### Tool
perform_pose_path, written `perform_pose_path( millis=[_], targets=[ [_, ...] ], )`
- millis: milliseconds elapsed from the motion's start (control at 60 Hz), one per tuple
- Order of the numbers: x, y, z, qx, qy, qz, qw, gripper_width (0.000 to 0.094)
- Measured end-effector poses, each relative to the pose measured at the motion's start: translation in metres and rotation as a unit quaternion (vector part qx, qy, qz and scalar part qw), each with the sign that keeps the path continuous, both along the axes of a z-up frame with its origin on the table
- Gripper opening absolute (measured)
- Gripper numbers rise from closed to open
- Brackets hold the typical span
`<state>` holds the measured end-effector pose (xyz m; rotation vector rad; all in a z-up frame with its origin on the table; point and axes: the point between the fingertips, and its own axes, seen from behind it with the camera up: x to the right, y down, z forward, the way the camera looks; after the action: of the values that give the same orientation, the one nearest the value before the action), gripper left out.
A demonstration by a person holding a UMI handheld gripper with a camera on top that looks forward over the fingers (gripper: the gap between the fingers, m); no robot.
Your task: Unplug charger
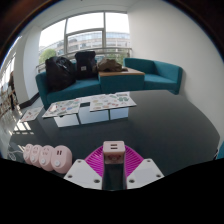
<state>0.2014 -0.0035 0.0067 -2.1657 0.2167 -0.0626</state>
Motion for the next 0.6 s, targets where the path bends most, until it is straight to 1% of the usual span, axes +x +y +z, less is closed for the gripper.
perform_pose_path(
  millis=[33,183,283,333,450,517,600],
  targets=[
    [0.000,0.002,0.002,0.007,-0.001,-0.001,1.000,0.0245],
    [0.000,0.000,0.000,-0.001,-0.004,-0.003,1.000,0.0303],
    [0.005,-0.003,-0.008,-0.017,-0.006,-0.017,1.000,0.0433],
    [0.007,-0.003,-0.006,-0.014,-0.009,-0.020,1.000,0.0455],
    [0.014,-0.008,0.013,0.004,-0.025,-0.030,0.999,0.0492],
    [0.008,-0.014,0.039,0.029,-0.016,-0.032,0.999,0.0521],
    [-0.008,-0.028,0.084,0.066,-0.012,-0.022,0.998,0.0653]
  ],
)
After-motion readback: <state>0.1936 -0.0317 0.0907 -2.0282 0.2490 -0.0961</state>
